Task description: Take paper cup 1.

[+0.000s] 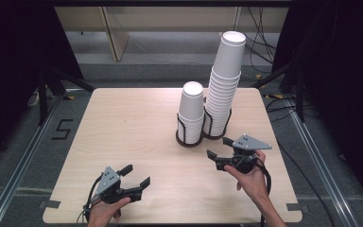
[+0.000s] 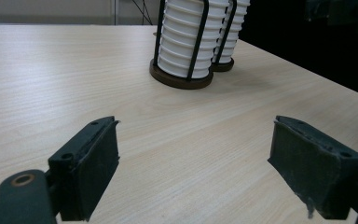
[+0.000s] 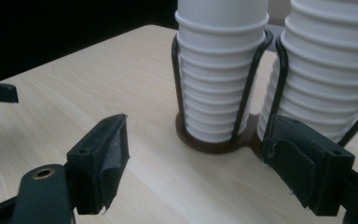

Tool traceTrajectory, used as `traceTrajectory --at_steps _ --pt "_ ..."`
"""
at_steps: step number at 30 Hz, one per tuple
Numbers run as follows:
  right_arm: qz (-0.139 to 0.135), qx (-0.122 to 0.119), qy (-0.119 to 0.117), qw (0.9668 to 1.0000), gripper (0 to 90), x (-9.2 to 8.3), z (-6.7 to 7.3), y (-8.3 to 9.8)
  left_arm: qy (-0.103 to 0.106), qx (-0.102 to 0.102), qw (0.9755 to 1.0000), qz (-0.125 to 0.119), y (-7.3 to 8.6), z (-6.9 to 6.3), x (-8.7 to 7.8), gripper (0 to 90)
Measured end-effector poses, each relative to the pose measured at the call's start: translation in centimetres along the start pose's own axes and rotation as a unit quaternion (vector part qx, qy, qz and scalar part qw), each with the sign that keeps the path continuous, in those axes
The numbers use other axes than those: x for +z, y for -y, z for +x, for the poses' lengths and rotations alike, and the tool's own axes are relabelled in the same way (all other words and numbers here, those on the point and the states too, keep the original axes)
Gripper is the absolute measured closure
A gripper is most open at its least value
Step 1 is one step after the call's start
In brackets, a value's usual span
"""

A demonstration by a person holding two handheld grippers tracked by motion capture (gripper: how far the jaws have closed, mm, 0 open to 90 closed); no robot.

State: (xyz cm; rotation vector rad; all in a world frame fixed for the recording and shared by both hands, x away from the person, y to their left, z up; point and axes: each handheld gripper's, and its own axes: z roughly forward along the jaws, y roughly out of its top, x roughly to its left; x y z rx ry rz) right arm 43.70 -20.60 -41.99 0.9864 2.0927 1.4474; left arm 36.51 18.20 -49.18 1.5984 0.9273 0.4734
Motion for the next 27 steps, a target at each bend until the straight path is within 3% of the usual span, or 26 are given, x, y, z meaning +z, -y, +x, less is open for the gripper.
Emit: traceTrajectory --at_steps 1,3,6,9,11,14,15,16,18,19,21,23,27 --pt "-0.005 0.008 -0.004 0.9999 21.7 0.3 0.3 -0.8 0.000 -0.001 1.0000 0.000 0.0 0.0 0.0 14.6" --pt "-0.007 0.000 -0.009 0.9999 21.7 0.7 0.3 -1.6 -0.004 0.006 1.0000 0.005 -0.1 0.0 -0.1 14.5" --pt "-0.013 -0.006 -0.006 0.9999 21.3 1.3 0.4 -2.9 0.000 -0.002 1.0000 0.001 0.0 0.0 0.0 14.6" --pt "-0.021 -0.008 0.002 0.9998 20.7 1.9 0.4 -4.3 -0.005 0.006 0.9999 0.008 0.0 0.0 0.0 14.6" --pt "-0.027 0.001 -0.002 0.9996 20.5 2.2 0.5 -4.8 -0.001 0.000 1.0000 0.001 0.1 0.0 0.1 14.5" --pt "-0.032 -0.011 0.007 0.9994 19.1 3.1 0.4 -6.2 -0.001 0.001 1.0000 0.003 0.1 -0.1 0.1 14.6" --pt "-0.036 -0.005 0.012 0.9993 19.3 3.4 0.5 -6.6 -0.002 0.001 1.0000 0.003 0.1 -0.1 0.1 14.6" --pt "-0.034 0.000 0.033 0.9989 18.4 3.8 0.4 -7.5 -0.001 0.001 1.0000 0.003 0.1 -0.1 0.1 14.5" --pt "-0.040 0.000 0.032 0.9987 18.3 4.1 0.2 -7.8 -0.004 0.007 0.9999 0.009 0.0 -0.1 0.0 14.5" --pt "-0.039 0.012 0.033 0.9986 17.9 4.8 0.2 -8.5 -0.004 0.009 0.9999 0.010 0.0 -0.1 0.0 14.5" --pt "-0.038 0.013 0.039 0.9984 17.9 5.0 0.1 -8.6 -0.004 0.009 0.9999 0.011 0.0 -0.2 0.0 14.5" --pt "-0.035 0.006 0.060 0.9976 17.1 5.9 -0.1 -9.2 -0.004 0.009 0.9999 0.011 0.1 -0.2 0.0 14.5" --pt "-0.032 0.012 0.066 0.9973 16.9 6.8 -0.3 -9.8 -0.002 0.010 0.9999 0.011 0.1 -0.2 0.0 14.5"
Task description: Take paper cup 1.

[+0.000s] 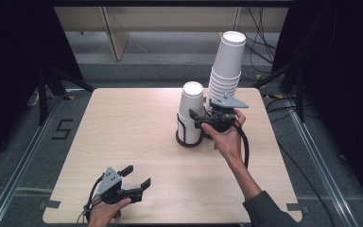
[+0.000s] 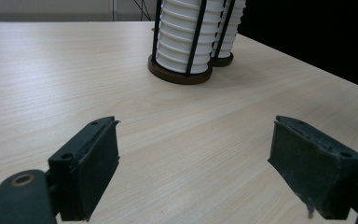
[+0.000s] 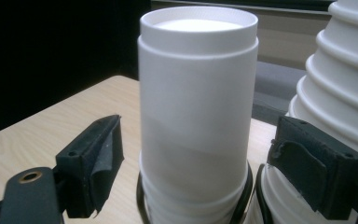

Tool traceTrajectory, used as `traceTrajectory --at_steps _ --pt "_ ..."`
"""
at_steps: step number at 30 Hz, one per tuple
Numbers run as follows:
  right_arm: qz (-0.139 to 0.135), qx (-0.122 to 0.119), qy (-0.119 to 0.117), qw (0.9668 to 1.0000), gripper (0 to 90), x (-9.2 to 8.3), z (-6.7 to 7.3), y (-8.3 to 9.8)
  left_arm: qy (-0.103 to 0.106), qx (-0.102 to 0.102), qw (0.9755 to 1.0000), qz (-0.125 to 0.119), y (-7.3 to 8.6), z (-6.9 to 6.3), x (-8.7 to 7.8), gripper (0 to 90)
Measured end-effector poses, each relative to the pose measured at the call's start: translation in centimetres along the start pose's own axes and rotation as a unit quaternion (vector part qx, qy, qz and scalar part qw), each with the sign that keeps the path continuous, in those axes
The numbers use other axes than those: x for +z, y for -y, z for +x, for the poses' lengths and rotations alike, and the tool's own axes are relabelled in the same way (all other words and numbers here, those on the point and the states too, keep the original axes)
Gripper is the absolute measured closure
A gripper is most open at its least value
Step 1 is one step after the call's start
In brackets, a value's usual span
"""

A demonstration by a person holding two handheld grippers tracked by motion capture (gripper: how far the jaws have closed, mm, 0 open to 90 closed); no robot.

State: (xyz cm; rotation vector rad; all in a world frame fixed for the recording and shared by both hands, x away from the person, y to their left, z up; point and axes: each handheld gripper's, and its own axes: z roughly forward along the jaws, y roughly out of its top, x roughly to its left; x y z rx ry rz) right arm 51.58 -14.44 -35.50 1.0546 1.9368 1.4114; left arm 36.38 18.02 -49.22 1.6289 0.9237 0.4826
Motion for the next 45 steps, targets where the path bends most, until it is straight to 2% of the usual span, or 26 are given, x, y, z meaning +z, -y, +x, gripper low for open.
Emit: traceTrajectory --at_steps 2,3,8,10,11,12,15,17,18,21,22,25,29,31,32,35,36,39,41,43,45 --pt "-0.001 -0.006 0.005 1.0000 16.7 0.6 0.0 -0.4 0.001 0.001 1.0000 0.000 0.0 0.0 0.0 14.5" --pt "0.000 0.001 0.007 1.0000 16.0 1.2 0.1 -0.7 0.000 0.004 1.0000 0.002 0.0 0.0 0.0 14.5" --pt "-0.002 0.005 0.019 0.9998 15.8 2.4 0.4 -1.4 0.004 -0.001 1.0000 0.000 0.1 -0.1 0.1 14.6" --pt "0.000 0.011 0.021 0.9997 15.8 2.7 0.6 -1.5 0.000 0.003 1.0000 0.004 0.1 -0.1 0.0 14.6" --pt "0.006 0.008 0.026 0.9996 15.7 2.9 0.7 -1.6 0.000 0.006 1.0000 0.006 0.1 -0.1 0.0 14.6" --pt "0.000 0.007 0.038 0.9993 15.7 3.5 1.0 -1.7 0.005 -0.001 1.0000 0.001 0.1 -0.1 0.1 14.5" --pt "0.004 0.017 0.045 0.9989 15.5 3.9 1.3 -1.8 0.005 0.001 1.0000 0.000 0.1 -0.2 0.1 14.5" --pt "0.012 0.012 0.060 0.9981 15.7 4.6 1.5 -2.1 0.007 0.005 1.0000 0.000 0.1 -0.1 0.1 14.6" --pt "0.010 0.017 0.064 0.9977 15.6 4.8 1.6 -2.1 0.005 0.009 0.9999 0.003 0.1 -0.1 0.0 14.5" --pt "0.011 0.017 0.069 0.9974 18.7 5.2 1.7 -2.3 0.007 0.005 1.0000 0.001 0.1 -0.2 0.1 14.5" --pt "0.011 0.029 0.073 0.9968 19.7 5.3 1.7 -2.4 0.008 0.007 0.9999 0.002 0.1 -0.3 0.1 14.5" --pt "0.010 0.032 0.075 0.9966 20.4 5.3 1.7 -2.5 0.011 0.005 0.9999 -0.002 0.2 -0.4 0.1 14.5" --pt "0.000 0.030 0.074 0.9968 20.7 4.8 1.8 -3.2 0.006 0.010 0.9999 0.006 0.1 -0.4 0.1 14.5" --pt "-0.006 0.033 0.073 0.9968 20.7 4.4 1.9 -4.0 0.011 0.006 0.9999 0.003 0.2 -0.4 0.2 14.5" --pt "-0.014 0.027 0.073 0.9969 20.7 4.1 2.1 -4.8 0.007 0.011 0.9999 0.008 0.2 -0.4 0.1 14.5" --pt "-0.019 0.030 0.072 0.9968 20.7 3.7 2.3 -5.6 0.010 0.010 0.9999 0.009 0.2 -0.5 0.1 14.5" --pt "-0.026 0.031 0.068 0.9969 20.7 3.4 2.4 -6.4 0.011 0.007 0.9999 0.009 0.2 -0.5 0.1 14.5" --pt "-0.033 0.027 0.069 0.9967 20.7 3.0 2.3 -7.0 0.011 0.008 0.9998 0.011 0.2 -0.5 0.1 14.5" --pt "-0.048 0.021 0.068 0.9963 20.7 2.1 2.4 -8.2 0.018 0.004 0.9998 0.008 0.3 -0.5 0.2 14.5" --pt "-0.053 0.026 0.065 0.9961 20.7 1.7 2.5 -8.6 0.018 0.005 0.9998 0.008 0.3 -0.5 0.3 14.5" --pt "-0.068 0.029 0.058 0.9956 20.8 0.6 2.6 -9.6 0.014 0.005 0.9998 0.013 0.3 -0.6 0.2 14.5"
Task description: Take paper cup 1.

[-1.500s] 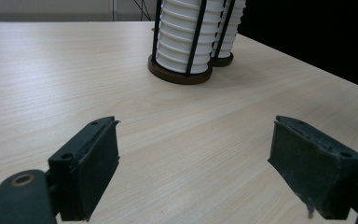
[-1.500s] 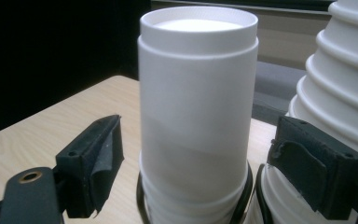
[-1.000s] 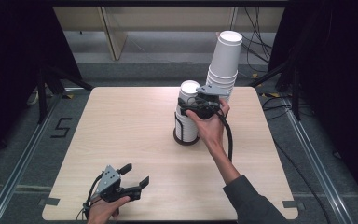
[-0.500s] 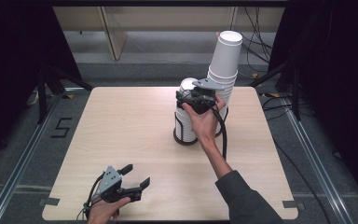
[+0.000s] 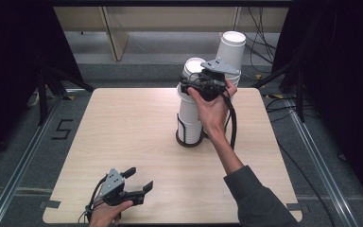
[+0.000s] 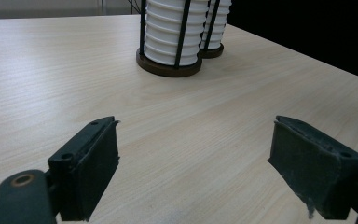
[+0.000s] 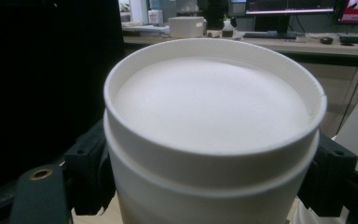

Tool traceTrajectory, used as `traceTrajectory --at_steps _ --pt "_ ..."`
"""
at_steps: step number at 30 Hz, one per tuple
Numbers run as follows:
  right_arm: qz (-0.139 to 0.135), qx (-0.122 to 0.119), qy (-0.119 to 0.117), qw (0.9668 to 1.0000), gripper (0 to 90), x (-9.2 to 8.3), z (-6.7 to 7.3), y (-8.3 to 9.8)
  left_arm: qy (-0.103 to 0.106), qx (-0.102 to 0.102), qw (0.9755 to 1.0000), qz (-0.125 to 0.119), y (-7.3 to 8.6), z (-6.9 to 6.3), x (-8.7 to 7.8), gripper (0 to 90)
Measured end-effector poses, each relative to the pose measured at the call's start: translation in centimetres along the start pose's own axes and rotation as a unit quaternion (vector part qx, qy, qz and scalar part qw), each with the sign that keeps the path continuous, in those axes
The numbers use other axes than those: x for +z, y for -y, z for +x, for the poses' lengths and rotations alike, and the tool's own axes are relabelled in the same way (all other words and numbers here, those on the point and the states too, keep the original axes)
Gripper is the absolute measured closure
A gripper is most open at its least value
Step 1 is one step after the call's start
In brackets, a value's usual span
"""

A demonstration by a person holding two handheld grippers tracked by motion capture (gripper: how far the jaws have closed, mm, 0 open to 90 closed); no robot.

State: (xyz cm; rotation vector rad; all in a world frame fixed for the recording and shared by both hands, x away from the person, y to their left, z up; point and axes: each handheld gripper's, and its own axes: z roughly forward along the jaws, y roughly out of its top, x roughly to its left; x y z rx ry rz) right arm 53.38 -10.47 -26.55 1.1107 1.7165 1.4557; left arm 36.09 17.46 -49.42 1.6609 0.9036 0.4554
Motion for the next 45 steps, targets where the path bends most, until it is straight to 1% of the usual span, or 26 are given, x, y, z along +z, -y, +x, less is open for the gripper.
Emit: traceTrajectory --at_steps 4,6,8,9,15,17,18,20,21,23,24,25,26,27,28,29,30,31,32,33,34,37,40,41,43,45 --pt "-0.005 -0.008 -0.016 0.9998 20.8 -1.2 0.3 -0.5 0.005 -0.001 1.0000 -0.004 0.1 0.1 0.1 14.5" --pt "-0.008 -0.016 -0.036 0.9992 20.8 -2.5 0.7 -0.6 -0.001 0.002 1.0000 0.003 0.0 0.1 0.1 14.5" --pt "-0.007 -0.017 -0.040 0.9990 20.7 -3.0 0.9 -0.6 0.000 0.001 1.0000 0.003 0.0 0.1 0.1 14.5" --pt "-0.010 -0.025 -0.056 0.9981 20.8 -3.8 1.1 -0.5 0.000 0.002 1.0000 0.004 0.0 0.1 0.1 14.5" --pt "0.006 -0.042 -0.090 0.9950 20.7 -5.8 2.0 1.2 0.001 0.001 1.0000 0.003 0.0 0.0 0.1 14.5" --pt "0.008 -0.047 -0.094 0.9944 20.8 -6.0 2.1 1.6 0.002 0.001 1.0000 0.003 0.0 0.0 0.1 14.5" --pt "0.020 -0.048 -0.109 0.9927 20.8 -6.5 2.4 2.7 0.002 0.001 1.0000 0.002 0.0 0.0 0.1 14.5" --pt "0.021 -0.052 -0.111 0.9923 20.8 -6.7 2.5 3.1 0.003 0.000 1.0000 0.000 0.0 0.0 0.1 14.5" --pt "0.021 -0.053 -0.122 0.9908 20.8 -6.9 2.5 4.3 0.002 0.000 1.0000 0.001 0.0 0.0 0.1 14.4" --pt "0.036 -0.049 -0.131 0.9896 20.8 -7.0 2.6 5.5 0.006 -0.002 1.0000 -0.007 0.1 0.0 0.2 14.4" --pt "0.036 -0.049 -0.131 0.9896 20.8 -7.0 2.6 5.5 0.006 -0.002 1.0000 -0.007 0.1 0.0 0.2 14.4" --pt "0.037 -0.053 -0.134 0.9888 20.7 -6.9 2.6 7.1 0.006 -0.003 0.9999 -0.009 0.1 0.1 0.2 14.4" --pt "0.037 -0.053 -0.134 0.9888 20.7 -6.9 2.6 7.1 0.006 -0.003 0.9999 -0.009 0.1 0.1 0.2 14.4" --pt "0.043 -0.058 -0.138 0.9878 20.8 -6.9 2.5 8.3 0.005 -0.003 0.9999 -0.009 0.0 0.1 0.2 14.4" --pt "0.051 -0.055 -0.141 0.9871 20.7 -6.9 2.5 8.9 0.001 -0.001 1.0000 -0.006 0.0 0.1 0.1 14.4" --pt "0.057 -0.042 -0.149 0.9862 20.8 -6.8 2.6 9.6 0.002 -0.002 1.0000 -0.007 0.0 0.1 0.1 14.4" --pt "0.060 -0.039 -0.153 0.9857 20.8 -6.8 2.5 10.3 0.009 -0.004 0.9998 -0.016 0.0 0.2 0.2 14.4" --pt "0.061 -0.046 -0.150 0.9857 20.8 -6.7 2.4 10.9 0.010 -0.005 0.9997 -0.019 0.0 0.1 0.3 14.4" --pt "0.070 -0.046 -0.154 0.9846 20.7 -6.4 2.5 11.5 0.011 -0.004 0.9997 -0.021 0.0 0.1 0.3 14.4" --pt "0.079 -0.034 -0.158 0.9836 20.8 -6.4 2.6 12.1 0.011 -0.001 0.9997 -0.019 -0.1 0.1 0.3 14.4" --pt "0.079 -0.042 -0.165 0.9823 20.7 -6.2 2.5 12.6 0.011 -0.002 0.9998 -0.020 -0.1 0.0 0.3 14.4" --pt "0.097 -0.030 -0.175 0.9793 20.7 -6.0 2.7 14.0 0.008 0.005 0.9999 -0.011 -0.1 -0.1 0.3 14.4" --pt "0.097 -0.028 -0.185 0.9776 20.7 -5.9 2.7 14.9 0.021 0.012 0.9994 -0.023 0.1 -0.4 0.6 14.4" --pt "0.098 -0.028 -0.184 0.9776 20.7 -5.9 2.6 15.1 0.018 0.014 0.9996 -0.016 0.1 -0.6 0.6 14.4" --pt "0.097 -0.027 -0.197 0.9752 20.7 -5.9 2.7 15.7 0.025 0.022 0.9992 -0.022 0.2 -0.8 0.8 14.4" --pt "0.097 -0.029 -0.197 0.9753 20.7 -5.9 2.7 16.0 0.030 0.027 0.9989 -0.024 0.2 -1.1 0.9 14.4"
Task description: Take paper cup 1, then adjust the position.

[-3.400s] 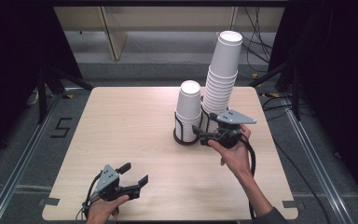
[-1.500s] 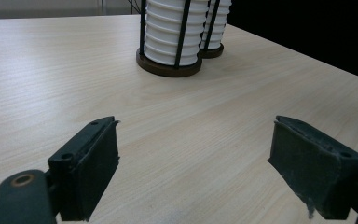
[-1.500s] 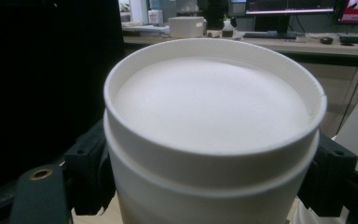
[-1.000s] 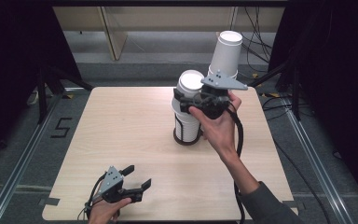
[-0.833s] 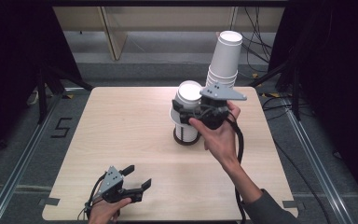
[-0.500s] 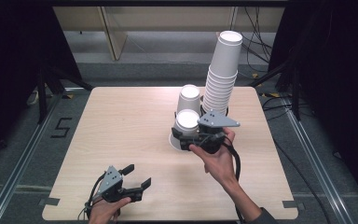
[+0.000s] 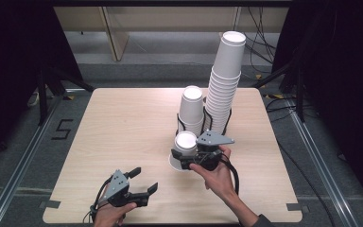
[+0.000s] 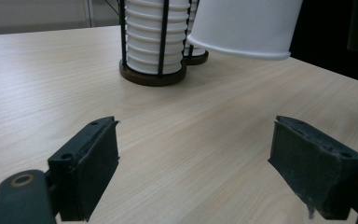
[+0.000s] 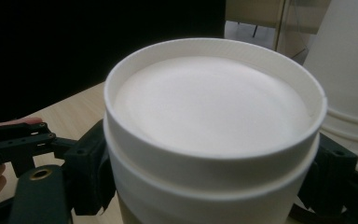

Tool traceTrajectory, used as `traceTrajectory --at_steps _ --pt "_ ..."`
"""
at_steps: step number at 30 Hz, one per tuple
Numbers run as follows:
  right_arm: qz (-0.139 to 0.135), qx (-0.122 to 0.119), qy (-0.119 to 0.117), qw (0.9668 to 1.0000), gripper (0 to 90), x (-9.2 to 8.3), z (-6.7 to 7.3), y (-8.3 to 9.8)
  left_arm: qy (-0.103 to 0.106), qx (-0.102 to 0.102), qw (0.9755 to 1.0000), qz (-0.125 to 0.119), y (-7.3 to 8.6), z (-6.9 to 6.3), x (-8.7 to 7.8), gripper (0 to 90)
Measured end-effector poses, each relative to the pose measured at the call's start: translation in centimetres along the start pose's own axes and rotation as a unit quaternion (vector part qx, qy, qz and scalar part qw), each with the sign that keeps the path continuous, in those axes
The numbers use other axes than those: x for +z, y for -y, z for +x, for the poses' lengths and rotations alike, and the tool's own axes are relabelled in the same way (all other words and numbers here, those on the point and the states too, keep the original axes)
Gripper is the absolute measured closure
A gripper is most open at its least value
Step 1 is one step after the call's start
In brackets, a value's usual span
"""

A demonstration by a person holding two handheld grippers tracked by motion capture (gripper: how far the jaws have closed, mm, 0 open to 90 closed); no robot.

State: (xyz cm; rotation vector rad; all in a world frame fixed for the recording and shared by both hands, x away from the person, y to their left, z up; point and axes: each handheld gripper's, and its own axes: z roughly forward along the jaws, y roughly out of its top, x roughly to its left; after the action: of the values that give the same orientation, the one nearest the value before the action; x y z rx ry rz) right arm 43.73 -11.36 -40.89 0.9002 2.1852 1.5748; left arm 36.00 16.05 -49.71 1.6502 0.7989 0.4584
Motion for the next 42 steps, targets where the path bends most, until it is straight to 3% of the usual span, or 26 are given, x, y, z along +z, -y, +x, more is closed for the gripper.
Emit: traceTrajectory --at_steps 1,5,6,8,12,15,19,20,23,28,30,33,34,38,42 --pt "0.007 0.011 0.002 0.9999 20.6 0.0 0.2 0.2 0.003 0.002 1.0000 0.001 0.0 -0.1 0.0 14.4" --pt "0.006 0.001 -0.009 0.9999 20.6 0.1 0.2 0.7 0.000 0.007 0.9999 0.010 0.0 -0.2 0.0 14.4" --pt "0.009 0.001 -0.007 0.9999 20.6 0.0 0.2 0.8 0.006 0.008 0.9999 0.001 0.1 -0.2 0.2 14.4" --pt "0.011 0.009 -0.010 0.9998 20.6 0.0 0.5 1.2 0.001 0.009 0.9999 0.007 0.0 -0.4 0.1 14.4" --pt "0.014 -0.007 -0.011 0.9998 20.6 -0.1 0.6 1.5 0.002 0.015 0.9999 0.004 -0.1 -0.5 0.1 14.4" --pt "0.014 -0.002 -0.024 0.9996 20.7 0.1 0.9 1.8 0.010 0.025 0.9996 -0.005 0.1 -0.6 0.4 14.4" --pt "0.011 -0.011 -0.019 0.9997 20.6 0.1 1.1 1.9 0.017 0.028 0.9994 -0.010 0.1 -0.9 0.4 14.3" --pt "0.010 0.001 -0.027 0.9996 20.7 0.2 1.3 2.0 0.015 0.029 0.9994 -0.005 0.0 -1.0 0.3 14.3" --pt "0.008 0.007 -0.045 0.9989 20.6 0.3 1.7 2.1 0.022 0.033 0.9991 -0.016 0.0 -1.3 0.4 14.3" --pt "0.002 -0.005 -0.051 0.9987 20.7 0.5 2.2 2.2 0.029 0.032 0.9985 -0.032 0.0 -1.5 0.4 14.2" --pt "0.004 0.009 -0.060 0.9982 20.7 0.7 2.9 2.3 0.039 0.023 0.9978 -0.048 -0.1 -1.5 0.4 14.2" --pt "0.002 0.003 -0.054 0.9985 20.7 0.7 3.1 2.3 0.047 0.025 0.9966 -0.063 -0.1 -1.6 0.5 14.2" --pt "-0.001 -0.007 -0.068 0.9977 20.7 1.0 3.3 2.3 0.043 0.026 0.9971 -0.058 -0.2 -1.7 0.3 14.2" --pt "0.002 0.001 -0.072 0.9974 20.7 1.2 3.7 2.4 0.052 0.024 0.9964 -0.063 -0.1 -1.9 0.7 14.2" --pt "0.001 -0.005 -0.077 0.9970 20.9 1.4 4.3 2.5 0.053 0.035 0.9966 -0.053 0.1 -2.3 1.0 14.2"
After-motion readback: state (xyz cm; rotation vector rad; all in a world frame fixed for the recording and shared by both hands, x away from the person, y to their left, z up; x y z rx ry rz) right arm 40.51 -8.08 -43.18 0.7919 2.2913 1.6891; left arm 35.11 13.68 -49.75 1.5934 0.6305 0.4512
